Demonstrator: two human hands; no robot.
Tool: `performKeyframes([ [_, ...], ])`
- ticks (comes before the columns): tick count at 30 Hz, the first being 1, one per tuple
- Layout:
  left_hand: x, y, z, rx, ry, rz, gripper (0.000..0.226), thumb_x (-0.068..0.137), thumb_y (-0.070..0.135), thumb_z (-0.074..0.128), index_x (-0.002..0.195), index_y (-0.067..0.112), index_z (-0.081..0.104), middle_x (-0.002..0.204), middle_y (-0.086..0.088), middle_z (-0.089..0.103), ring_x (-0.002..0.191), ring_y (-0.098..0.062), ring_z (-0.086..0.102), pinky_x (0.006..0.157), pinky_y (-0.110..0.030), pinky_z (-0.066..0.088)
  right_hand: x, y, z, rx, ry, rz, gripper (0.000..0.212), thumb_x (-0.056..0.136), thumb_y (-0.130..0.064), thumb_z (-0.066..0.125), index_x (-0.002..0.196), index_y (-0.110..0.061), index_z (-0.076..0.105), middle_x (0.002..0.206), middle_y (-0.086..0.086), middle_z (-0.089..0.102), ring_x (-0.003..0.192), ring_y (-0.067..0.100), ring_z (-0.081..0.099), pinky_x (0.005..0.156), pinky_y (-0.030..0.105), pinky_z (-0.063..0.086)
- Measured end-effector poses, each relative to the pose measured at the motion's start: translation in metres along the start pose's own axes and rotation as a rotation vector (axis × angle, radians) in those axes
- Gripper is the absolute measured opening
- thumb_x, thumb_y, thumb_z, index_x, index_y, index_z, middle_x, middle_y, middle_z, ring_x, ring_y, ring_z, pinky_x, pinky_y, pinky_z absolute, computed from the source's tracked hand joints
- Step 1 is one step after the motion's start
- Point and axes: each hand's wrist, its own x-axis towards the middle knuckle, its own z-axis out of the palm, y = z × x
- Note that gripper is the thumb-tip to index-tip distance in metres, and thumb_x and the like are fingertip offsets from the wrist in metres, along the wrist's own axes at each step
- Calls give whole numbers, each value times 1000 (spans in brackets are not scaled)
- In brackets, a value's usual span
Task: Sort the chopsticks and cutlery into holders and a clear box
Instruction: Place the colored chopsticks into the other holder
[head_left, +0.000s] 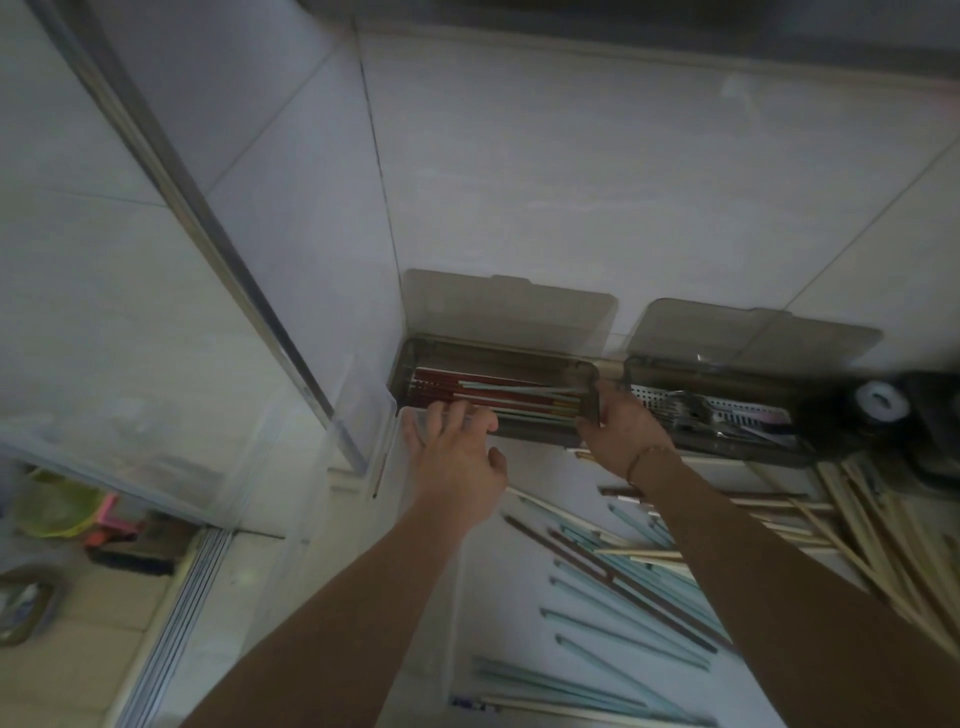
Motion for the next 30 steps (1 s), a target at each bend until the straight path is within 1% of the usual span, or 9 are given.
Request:
performKeyframes([
  [4, 1, 1, -2, 12, -21, -15, 28, 83, 38, 55, 111, 37, 51, 115, 10, 45, 122, -20, 33, 117, -54, 7, -2, 2, 4, 2, 20, -9, 55, 89, -33, 57, 141, -20, 40, 127, 13, 54, 110, 32, 55, 95, 38, 47],
  [6, 1, 1, -2, 2, -19, -17, 28, 84, 37, 55, 112, 37, 52, 115, 10, 45, 122, -20, 32, 118, -54, 4, -14, -1, 6, 17, 124, -31, 47, 89, -29, 57, 135, -19, 48, 120, 11, 57, 103, 31, 58, 88, 37, 49],
  [9, 1, 2, 1, -7, -5, -17, 28, 82, 35, 58, 109, 35, 53, 114, 9, 46, 121, -21, 34, 117, -54, 5, -45, -11, 16, 44, 332, -261, 20, 86, -21, 58, 104, -19, 66, 98, 6, 65, 78, 28, 64, 67, 34, 52],
  [10, 1, 2, 1, -10, 7, -19, 27, 81, 35, 59, 108, 35, 54, 113, 9, 47, 120, -22, 35, 117, -55, 5, -56, -13, 22, -14, 320, -342, 15, 84, -23, 57, 94, -23, 66, 91, 3, 65, 72, 27, 65, 61, 32, 51],
  [12, 1, 2, 2, -13, 20, -24, 27, 80, 34, 60, 106, 34, 55, 111, 9, 48, 120, -23, 37, 117, -56, 6, -72, -16, 37, -194, 159, -406, 19, 85, -33, 46, 89, -25, 63, 86, -1, 66, 72, 26, 65, 58, 29, 47],
  [15, 1, 1, 2, 3, 10, -18, 26, 82, 35, 59, 108, 34, 55, 113, 9, 48, 121, -22, 35, 117, -56, 7, -84, -10, 60, -349, -22, -413, 30, 87, -39, 37, 98, -26, 61, 100, -1, 64, 87, 27, 65, 64, 28, 43],
  [19, 1, 0, 3, 9, 18, -13, 26, 81, 36, 58, 108, 35, 55, 112, 9, 48, 120, -22, 36, 117, -55, 8, -98, -7, 69, -316, -21, -397, 19, 86, -35, 49, 94, -24, 63, 96, 1, 62, 80, 30, 66, 60, 32, 47],
  [26, 1, 1, 3, -4, 9, -22, 26, 83, 37, 57, 108, 34, 55, 115, 9, 48, 122, -22, 34, 118, -54, 6, -138, 23, 70, -468, -81, -425, 31, 80, -48, 53, 100, -26, 64, 102, -2, 63, 87, 28, 67, 64, 32, 48],
  [30, 2, 1, 4, -1, -2, -22, 25, 83, 37, 58, 108, 36, 54, 115, 9, 49, 121, -22, 35, 117, -56, 10, -145, 33, 78, -488, -106, -359, 13, 71, -37, 69, 77, -26, 65, 82, -3, 64, 60, 25, 66, 43, 32, 48],
])
